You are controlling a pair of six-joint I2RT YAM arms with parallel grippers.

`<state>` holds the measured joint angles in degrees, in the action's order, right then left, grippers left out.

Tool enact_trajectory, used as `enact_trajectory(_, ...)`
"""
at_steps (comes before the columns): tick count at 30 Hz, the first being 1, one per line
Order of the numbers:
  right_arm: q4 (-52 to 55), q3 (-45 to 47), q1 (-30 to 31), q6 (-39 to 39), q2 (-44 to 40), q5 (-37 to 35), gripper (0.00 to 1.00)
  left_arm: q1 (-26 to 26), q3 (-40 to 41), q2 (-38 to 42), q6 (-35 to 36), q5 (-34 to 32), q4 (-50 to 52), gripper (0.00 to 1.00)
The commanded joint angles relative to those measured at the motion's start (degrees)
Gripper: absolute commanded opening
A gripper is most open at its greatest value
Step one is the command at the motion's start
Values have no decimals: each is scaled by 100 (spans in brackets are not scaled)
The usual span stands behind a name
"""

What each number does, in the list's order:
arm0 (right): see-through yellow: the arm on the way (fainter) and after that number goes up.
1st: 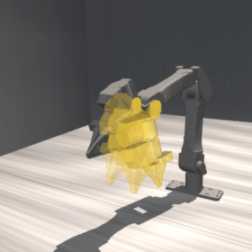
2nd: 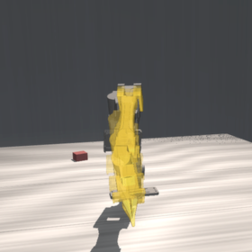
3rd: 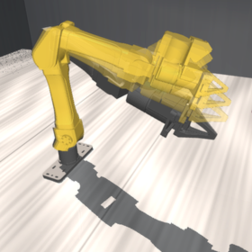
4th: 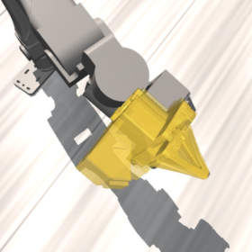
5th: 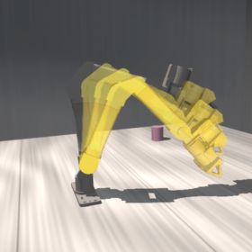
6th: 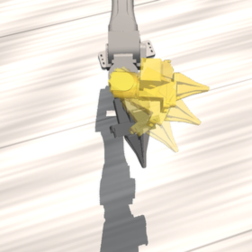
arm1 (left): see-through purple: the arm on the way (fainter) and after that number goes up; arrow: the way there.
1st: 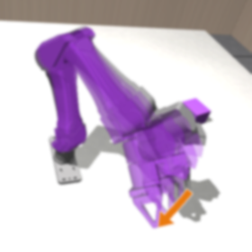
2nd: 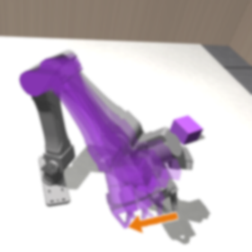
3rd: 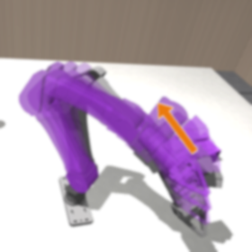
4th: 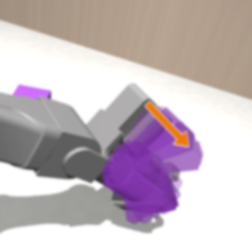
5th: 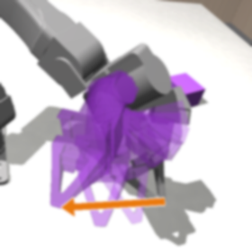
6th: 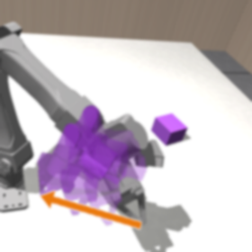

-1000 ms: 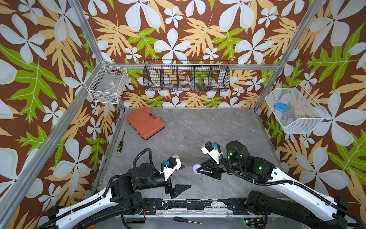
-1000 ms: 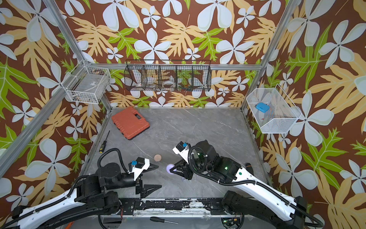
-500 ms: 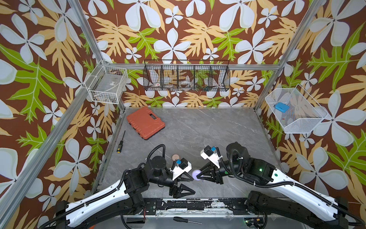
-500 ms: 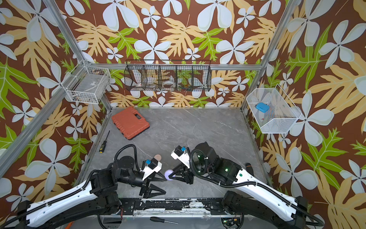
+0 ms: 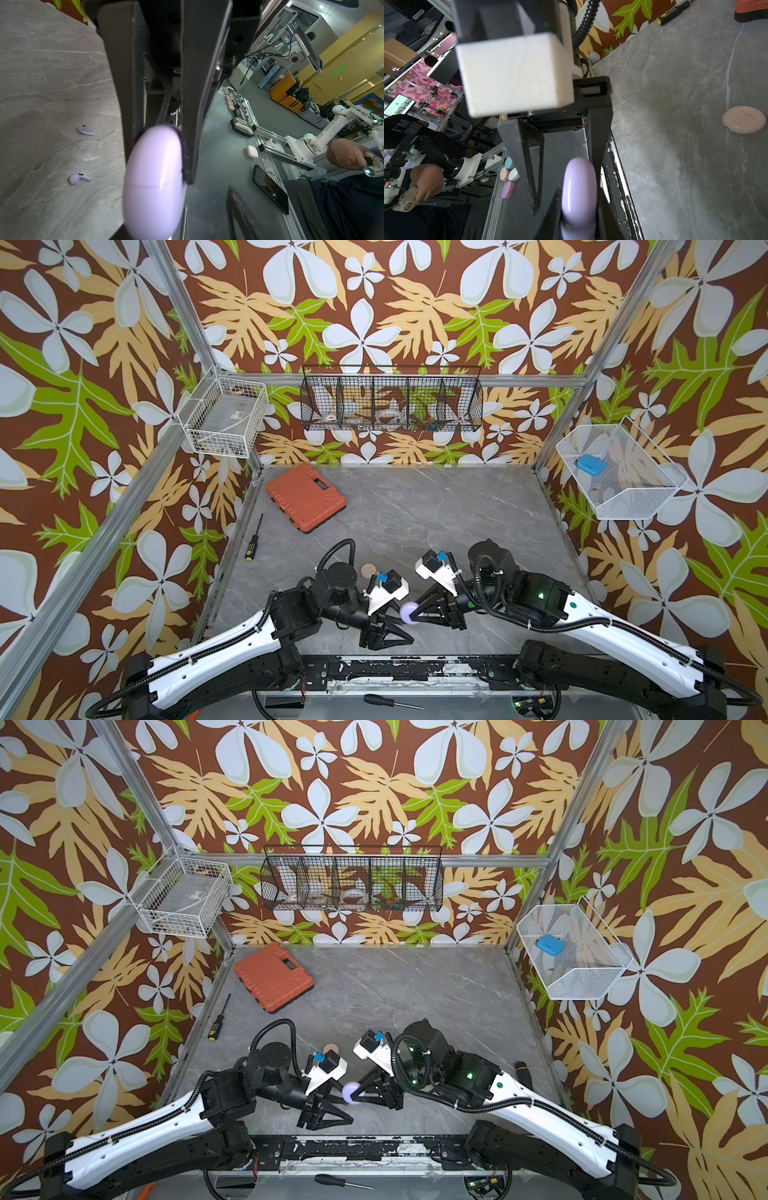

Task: Insert wireless bluetooth earbuds into charging case
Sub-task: Pick up the charging case from the center of the table.

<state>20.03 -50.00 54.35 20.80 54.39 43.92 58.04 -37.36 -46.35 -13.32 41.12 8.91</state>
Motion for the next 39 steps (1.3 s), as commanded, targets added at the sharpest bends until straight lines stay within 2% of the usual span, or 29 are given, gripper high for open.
enact_trajectory(1, -156, -1, 6, -21, 26, 84, 0, -27, -80, -34, 91, 181, -143, 52)
enact_trajectory(6, -115, 7, 14, -23, 102, 95, 0, -38, -144, -132, 155, 229, -74, 46)
enact_trajectory(11, -95, 16, 14, -28, 107, 62, 0, -51, -148, -202, 203, 322, -56, 34)
enact_trajectory(22, 17, 43, 32, -79, 151, -95, 0, -65, -113, -216, 128, 416, -165, 28)
enact_trajectory(26, 97, 17, 32, -146, 137, -282, 1, -70, -105, -255, 127, 484, -161, 22)
enact_trajectory(34, 177, -1, 41, -208, 171, -404, 15, -73, -109, -312, 114, 586, -187, 8)
enact_trajectory(36, 209, -11, 41, -214, 177, -465, 25, -74, -108, -321, 118, 589, -188, 2)
enact_trajectory(37, 227, -18, 42, -224, 177, -509, 33, -71, -105, -318, 132, 598, -179, 0)
enact_trajectory(39, 246, -19, 42, -234, 136, -597, 43, -73, -104, -311, 150, 585, -153, 0)
